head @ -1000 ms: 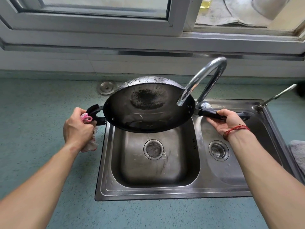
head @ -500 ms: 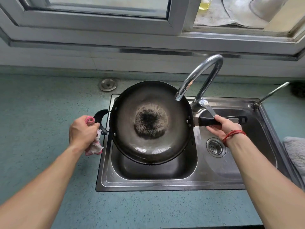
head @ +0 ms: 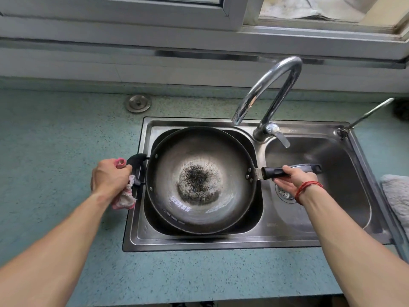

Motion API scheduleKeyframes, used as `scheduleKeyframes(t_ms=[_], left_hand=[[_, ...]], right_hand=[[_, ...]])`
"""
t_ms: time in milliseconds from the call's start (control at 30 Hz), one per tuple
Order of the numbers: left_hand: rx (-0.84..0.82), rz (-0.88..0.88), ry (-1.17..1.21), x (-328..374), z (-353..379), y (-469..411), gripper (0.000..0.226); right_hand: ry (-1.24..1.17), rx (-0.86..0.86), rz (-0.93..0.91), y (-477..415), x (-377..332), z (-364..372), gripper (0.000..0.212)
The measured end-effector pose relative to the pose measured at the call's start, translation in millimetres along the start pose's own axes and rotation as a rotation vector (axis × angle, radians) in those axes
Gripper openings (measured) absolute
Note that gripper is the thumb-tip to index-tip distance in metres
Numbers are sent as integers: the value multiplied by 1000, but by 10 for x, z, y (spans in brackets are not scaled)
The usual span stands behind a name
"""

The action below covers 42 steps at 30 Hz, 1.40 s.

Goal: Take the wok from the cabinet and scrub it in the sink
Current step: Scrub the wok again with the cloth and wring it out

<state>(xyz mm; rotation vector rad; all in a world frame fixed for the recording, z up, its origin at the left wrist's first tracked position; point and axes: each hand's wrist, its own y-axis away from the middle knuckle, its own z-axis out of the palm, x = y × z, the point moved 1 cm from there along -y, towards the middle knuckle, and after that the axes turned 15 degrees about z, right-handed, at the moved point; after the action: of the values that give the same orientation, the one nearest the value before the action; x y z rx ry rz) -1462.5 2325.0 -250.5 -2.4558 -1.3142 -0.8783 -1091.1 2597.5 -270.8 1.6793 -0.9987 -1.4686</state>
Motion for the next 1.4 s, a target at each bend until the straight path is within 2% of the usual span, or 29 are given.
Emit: scheduleKeyframes(t_ms=[367, 467, 567, 767, 933, 1067, 1267, 1400], left_hand=[[3, -8, -3, 14, 28, -24, 26], [-10, -7, -2, 30, -3, -5, 25], [3, -14, 10, 96, -56, 20, 25], [55, -7, 139, 327, -264, 149, 22], [40, 78, 370, 635, -498, 351, 24], [-50, 154, 626, 960, -638, 578, 31], [-190, 200, 971, 1391, -694, 920, 25], [-266, 263, 1095, 1568, -672, 1079, 13]], right_hand=[[-46, 4, 14, -64, 156, 76, 10], [-51, 8, 17, -23, 160, 86, 19], [-9, 7, 29, 65, 144, 60, 16], [52, -18, 3, 417, 134, -11, 31], [98, -93, -62, 837, 121, 68, 38], [163, -204, -148, 1254, 151, 269, 37], [340, -364, -329, 1923, 314, 674, 37], [497, -572, -333, 2275, 489, 859, 66]])
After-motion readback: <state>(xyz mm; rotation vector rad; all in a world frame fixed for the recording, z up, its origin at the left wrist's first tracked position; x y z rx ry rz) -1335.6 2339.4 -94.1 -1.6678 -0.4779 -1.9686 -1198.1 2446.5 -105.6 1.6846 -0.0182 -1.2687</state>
